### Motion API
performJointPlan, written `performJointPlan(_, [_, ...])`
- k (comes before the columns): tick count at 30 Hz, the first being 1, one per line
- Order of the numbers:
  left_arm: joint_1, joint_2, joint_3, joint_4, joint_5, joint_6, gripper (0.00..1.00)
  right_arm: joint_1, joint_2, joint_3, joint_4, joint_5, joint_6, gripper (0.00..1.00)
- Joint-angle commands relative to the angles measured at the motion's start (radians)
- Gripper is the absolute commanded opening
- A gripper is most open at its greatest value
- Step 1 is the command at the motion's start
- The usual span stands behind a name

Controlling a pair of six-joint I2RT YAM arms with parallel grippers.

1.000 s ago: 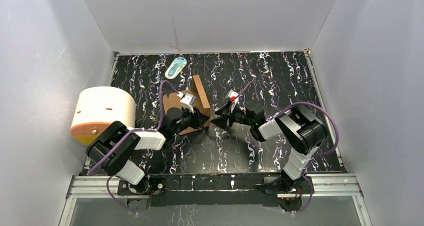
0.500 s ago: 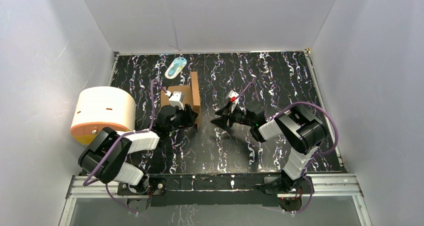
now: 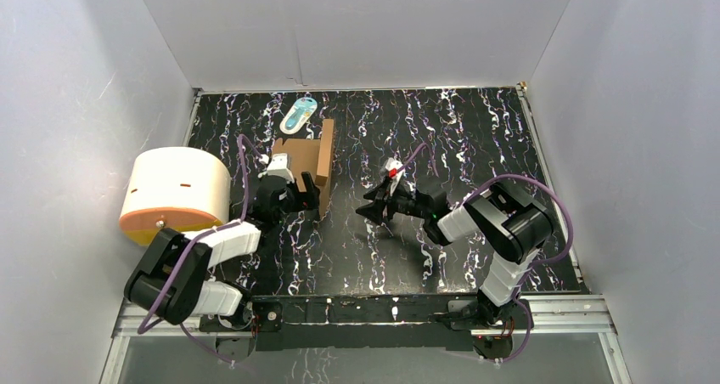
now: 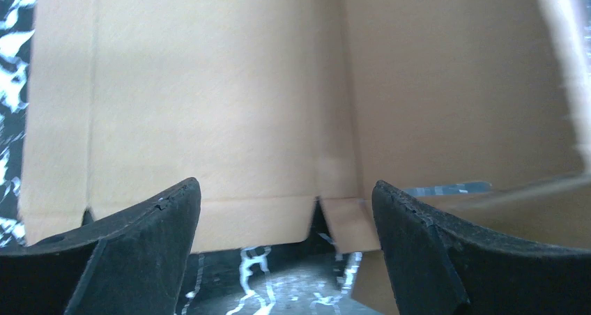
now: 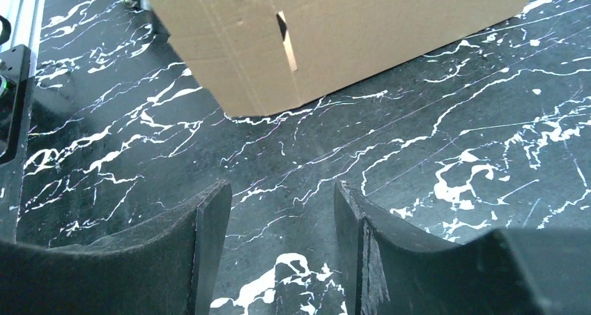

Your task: Fold the paper box

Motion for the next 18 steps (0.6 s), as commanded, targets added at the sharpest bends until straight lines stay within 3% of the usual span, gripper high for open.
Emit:
performJointPlan(1, [0.035, 0.063, 0.032, -0.086, -0.086, -0.054, 0.91, 0.022, -0.036, -0.011, 0.050, 0.041, -0.003, 0.65])
performJointPlan(12, [0.039, 0.077, -0.015, -0.085, 0.069, -0.110, 0.94, 0.041, -0.104, -0.041, 0.011, 0.087, -0.008, 0.65])
performJointPlan(18, [0.026, -0.003, -0.046, -0.121, 0.210, -0.306, 0.94, 0.041, -0.207, -0.086, -0.060, 0.216, -0.011, 0.65])
